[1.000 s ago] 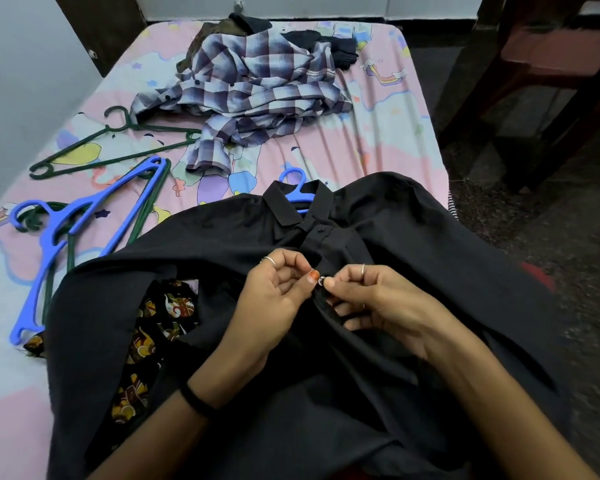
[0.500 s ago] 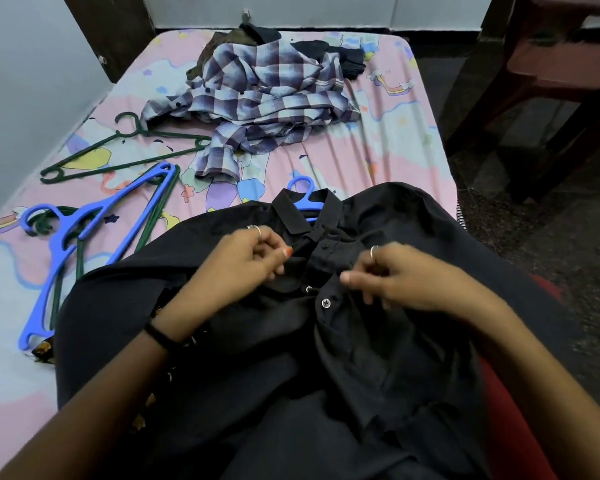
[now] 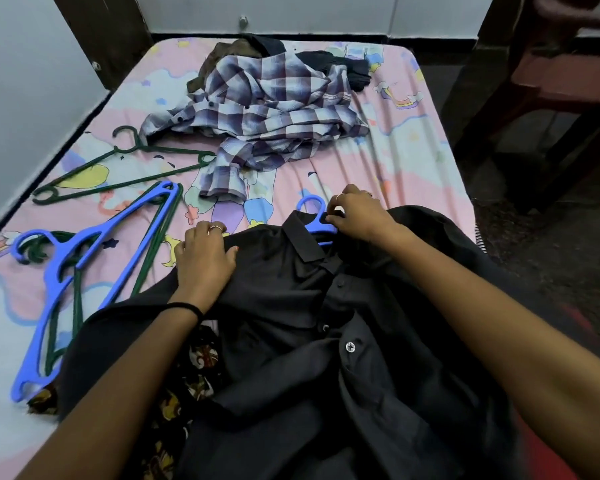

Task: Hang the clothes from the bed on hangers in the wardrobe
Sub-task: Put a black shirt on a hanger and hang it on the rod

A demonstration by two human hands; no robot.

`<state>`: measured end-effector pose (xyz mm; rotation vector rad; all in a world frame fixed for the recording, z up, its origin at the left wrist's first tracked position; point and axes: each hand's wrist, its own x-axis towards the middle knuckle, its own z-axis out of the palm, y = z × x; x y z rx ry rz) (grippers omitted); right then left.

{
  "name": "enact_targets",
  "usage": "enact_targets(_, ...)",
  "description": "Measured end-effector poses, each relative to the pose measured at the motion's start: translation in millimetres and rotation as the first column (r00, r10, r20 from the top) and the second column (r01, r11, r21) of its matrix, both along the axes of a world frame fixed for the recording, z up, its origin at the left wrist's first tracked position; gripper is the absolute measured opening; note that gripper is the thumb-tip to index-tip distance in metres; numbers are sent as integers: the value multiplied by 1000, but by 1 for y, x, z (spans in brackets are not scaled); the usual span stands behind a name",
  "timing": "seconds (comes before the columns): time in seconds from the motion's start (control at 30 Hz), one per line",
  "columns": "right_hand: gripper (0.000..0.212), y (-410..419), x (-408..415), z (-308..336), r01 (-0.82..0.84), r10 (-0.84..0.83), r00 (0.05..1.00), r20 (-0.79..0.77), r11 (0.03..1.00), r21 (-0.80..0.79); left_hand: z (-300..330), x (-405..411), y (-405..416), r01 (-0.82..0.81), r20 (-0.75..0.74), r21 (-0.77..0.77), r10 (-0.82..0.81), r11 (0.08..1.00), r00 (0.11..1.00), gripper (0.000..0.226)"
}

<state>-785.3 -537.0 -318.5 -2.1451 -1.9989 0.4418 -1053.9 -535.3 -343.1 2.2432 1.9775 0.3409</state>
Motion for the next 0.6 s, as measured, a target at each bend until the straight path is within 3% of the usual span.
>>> enact_targets(0.1, 34, 18, -7, -20, 2, 16, 993, 118, 988, -156, -14, -9, 7, -104, -158, -55, 95, 993, 983, 55)
enact_targets(0.2, 38, 27, -10, -39, 65, -33, 989, 142, 972, -227, -25, -16, 9, -141, -218, -87, 119, 986, 969, 42)
enact_targets(0.33, 32, 35, -8, -40, 42, -8, 989, 150, 972, -230, -24, -17, 13, -119, -157, -35, 113, 992, 981, 24)
enact_targets(0.5, 36, 44, 30, -3, 161, -163, 986, -15, 981, -110, 4, -29, 21, -41, -80, 174, 56, 984, 995, 27)
enact_targets(0.6, 35, 41, 48, 40, 163, -163, 985, -62, 987, -11, 40, -21, 24, 25, -12, 266, -23, 964, 1000, 26)
